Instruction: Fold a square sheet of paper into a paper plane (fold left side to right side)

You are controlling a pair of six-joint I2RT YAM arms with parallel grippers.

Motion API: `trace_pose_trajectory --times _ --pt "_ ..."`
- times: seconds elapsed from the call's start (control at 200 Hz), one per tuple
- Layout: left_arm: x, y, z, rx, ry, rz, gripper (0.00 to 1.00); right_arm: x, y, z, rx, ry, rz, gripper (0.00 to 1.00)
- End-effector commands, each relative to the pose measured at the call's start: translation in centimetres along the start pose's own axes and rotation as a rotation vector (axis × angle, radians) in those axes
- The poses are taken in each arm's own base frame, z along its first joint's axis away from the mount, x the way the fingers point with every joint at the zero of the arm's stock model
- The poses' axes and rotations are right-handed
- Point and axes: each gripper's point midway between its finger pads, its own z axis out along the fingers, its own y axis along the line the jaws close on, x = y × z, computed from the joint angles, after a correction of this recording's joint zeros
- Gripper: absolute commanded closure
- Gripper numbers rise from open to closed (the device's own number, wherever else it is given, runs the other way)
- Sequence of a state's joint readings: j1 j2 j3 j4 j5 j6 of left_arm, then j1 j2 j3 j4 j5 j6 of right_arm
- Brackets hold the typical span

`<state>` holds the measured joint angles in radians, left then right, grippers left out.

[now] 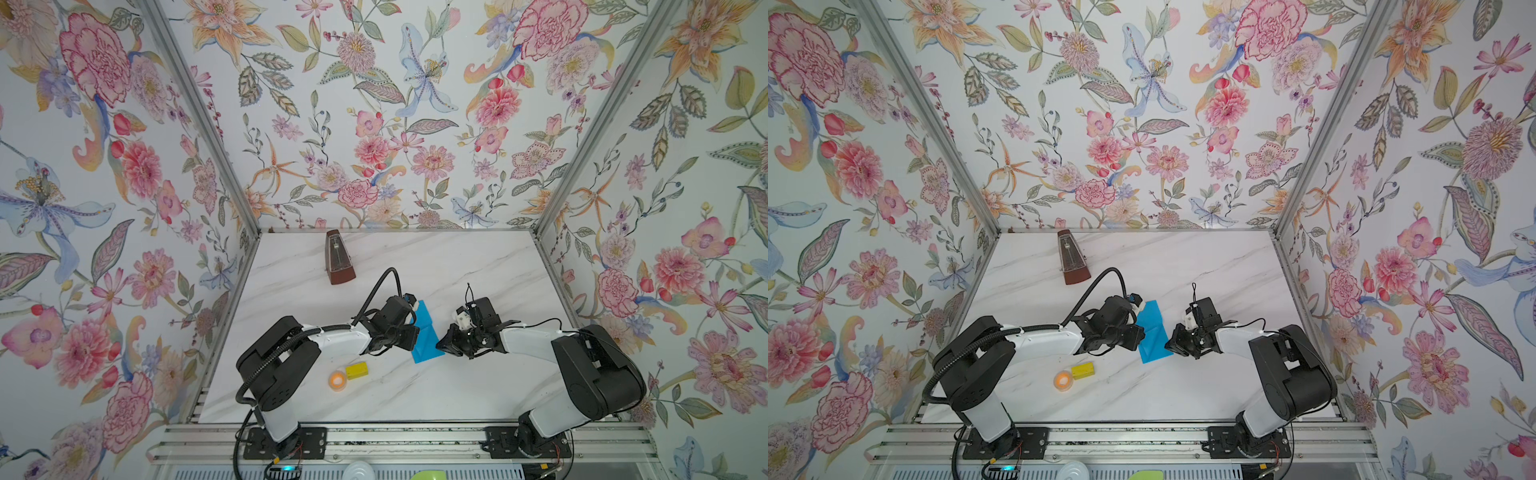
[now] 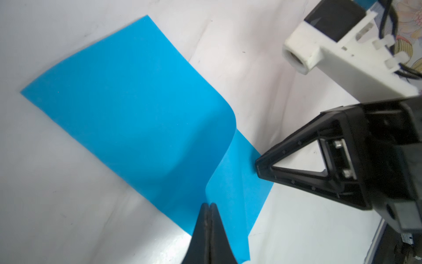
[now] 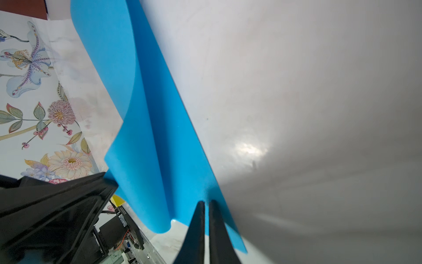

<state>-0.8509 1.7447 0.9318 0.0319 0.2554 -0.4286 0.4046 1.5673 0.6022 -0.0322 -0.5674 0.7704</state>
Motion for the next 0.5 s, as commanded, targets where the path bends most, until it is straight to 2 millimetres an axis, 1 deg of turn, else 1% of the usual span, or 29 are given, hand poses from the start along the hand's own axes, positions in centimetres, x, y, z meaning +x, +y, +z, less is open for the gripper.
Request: trace_pose_trajectory --times 0.0,0.15,0.49 --pt "0.3 0.7 0.0 -0.019 0.028 0.035 1.00 1.2 -2.1 0.2 0.096 0.029 0.021 0.91" --pt "0.6 1.2 0.4 -0.040 0.051 0.052 1.00 1.3 -2.1 0.2 0.099 0.033 0.018 0.91" --pt "-0.3 2.1 1.2 -0.084 0.061 0.086 1.00 1.3 -2.1 0.2 0.102 0.038 0.016 0.91"
